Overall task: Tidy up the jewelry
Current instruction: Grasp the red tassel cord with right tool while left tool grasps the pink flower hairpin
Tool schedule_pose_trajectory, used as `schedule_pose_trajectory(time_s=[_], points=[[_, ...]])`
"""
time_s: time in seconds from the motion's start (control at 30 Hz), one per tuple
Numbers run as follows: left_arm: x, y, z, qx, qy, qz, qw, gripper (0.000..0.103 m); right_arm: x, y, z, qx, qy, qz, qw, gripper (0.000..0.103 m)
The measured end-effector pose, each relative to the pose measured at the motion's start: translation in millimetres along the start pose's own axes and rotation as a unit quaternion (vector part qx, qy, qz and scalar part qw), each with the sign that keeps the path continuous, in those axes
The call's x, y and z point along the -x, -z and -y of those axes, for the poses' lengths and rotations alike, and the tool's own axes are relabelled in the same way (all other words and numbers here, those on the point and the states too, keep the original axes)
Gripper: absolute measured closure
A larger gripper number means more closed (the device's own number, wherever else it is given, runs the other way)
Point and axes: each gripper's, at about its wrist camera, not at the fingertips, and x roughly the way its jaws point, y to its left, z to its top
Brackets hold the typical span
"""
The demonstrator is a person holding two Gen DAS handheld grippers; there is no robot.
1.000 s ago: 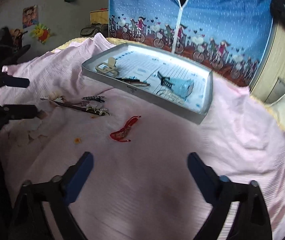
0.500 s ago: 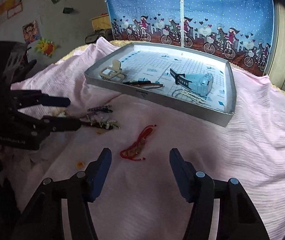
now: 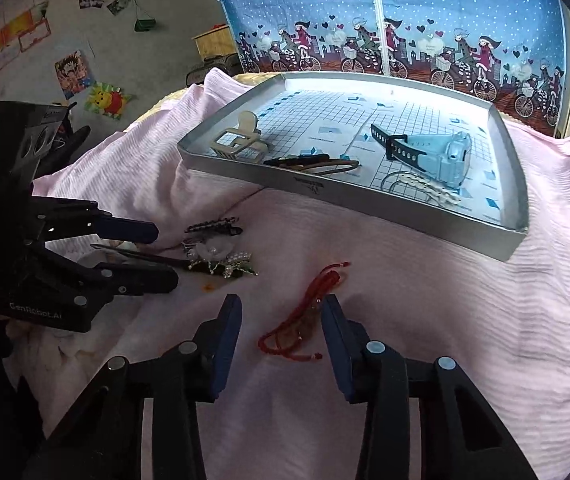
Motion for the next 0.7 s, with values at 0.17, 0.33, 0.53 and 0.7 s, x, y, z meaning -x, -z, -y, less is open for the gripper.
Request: schedule_pose_trajectory(time_s=[0.17,0.33,0.53,0.7], points=[[-5.2,-2.2,-11.8,0.025,0.021,-0.031,0.9990,0.056,-19.9,0.6,8.9,-0.017,0.004,-0.038,0.999,0.068],[-2.0,-1.3,-13.4,0.034,0.039,-0.045,0.9976,0.070,-19.6,2.7,16.2,-0.054,-0.012,-0.055,0.997,0.069],[6.9,1.4,-12.1,0.040,0.061,-0.063,0.9953,0.085,-16.4,4.5,26.2,-0.079,-0.005,-0.076,0.994,0.088],[2.1,-0.9,-3.3,0.021,0.064,-0.063,0.9957,0.086,-17.5,6.7,28.8,-0.086,-0.002,-0.076,0.993,0.090]])
